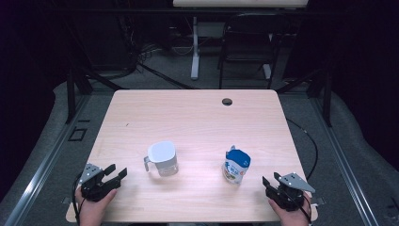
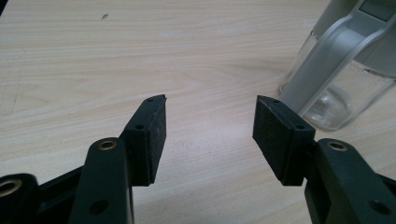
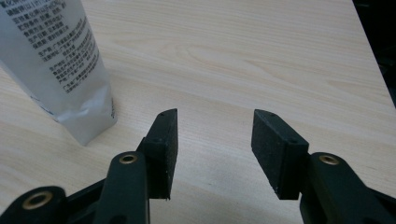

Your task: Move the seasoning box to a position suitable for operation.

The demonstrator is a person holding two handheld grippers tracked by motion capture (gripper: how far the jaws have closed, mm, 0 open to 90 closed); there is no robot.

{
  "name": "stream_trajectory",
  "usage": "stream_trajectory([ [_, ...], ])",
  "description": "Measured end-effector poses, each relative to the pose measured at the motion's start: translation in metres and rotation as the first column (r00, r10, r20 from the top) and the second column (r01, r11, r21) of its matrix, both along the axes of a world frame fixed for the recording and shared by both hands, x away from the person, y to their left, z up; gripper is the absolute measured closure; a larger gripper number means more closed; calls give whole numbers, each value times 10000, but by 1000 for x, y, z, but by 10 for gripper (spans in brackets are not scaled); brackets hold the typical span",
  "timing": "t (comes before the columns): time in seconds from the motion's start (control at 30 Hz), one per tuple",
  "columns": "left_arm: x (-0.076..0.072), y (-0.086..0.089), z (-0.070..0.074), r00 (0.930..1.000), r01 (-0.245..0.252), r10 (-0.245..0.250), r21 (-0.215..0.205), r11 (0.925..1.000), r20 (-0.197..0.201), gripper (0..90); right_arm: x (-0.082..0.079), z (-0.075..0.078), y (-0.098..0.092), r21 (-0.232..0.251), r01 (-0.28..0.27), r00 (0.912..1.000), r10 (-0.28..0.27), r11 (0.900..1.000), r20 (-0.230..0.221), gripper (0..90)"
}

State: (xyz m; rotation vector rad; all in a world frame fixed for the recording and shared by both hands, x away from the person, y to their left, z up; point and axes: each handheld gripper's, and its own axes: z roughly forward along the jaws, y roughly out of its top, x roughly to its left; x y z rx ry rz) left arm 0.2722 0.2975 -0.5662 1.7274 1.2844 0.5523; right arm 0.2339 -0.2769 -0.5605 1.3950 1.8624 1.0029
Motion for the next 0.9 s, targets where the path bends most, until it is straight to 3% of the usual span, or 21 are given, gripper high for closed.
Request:
stream_trajectory([
  [0.2, -1, -9, 2, 9999, 82, -80, 83, 9999, -151, 528, -2, 2, -1, 422, 348, 9992, -356, 9985, 195, 495],
  [0.23, -1, -10, 3, 9997, 103, -101, 129, 9999, -222, 528, -3, 2, 0, 206, 291, 9993, -296, 9994, 244, 487],
  [0.37, -1, -14, 2, 9993, -112, 107, -136, 9998, -362, 510, -1, 0, 0, 266, 159, 9996, -165, 9995, 229, 478],
  [0.57, -3, -17, 1, 9994, 79, -85, -182, 9998, -336, 490, 2, -5, -3, -19, 40, 10000, -40, 10000, 9, 510],
  [0.7, -6, -17, 2, 9997, 136, -143, -313, 9994, -215, 493, -1, -5, -2, 25, 177, 9998, -177, 9998, 120, 515],
  [0.9, -9, -25, 9, 9987, 476, -480, -194, 9987, -192, 497, -9, 2, -3, -2, 97, 9991, -97, 10000, 423, 529],
])
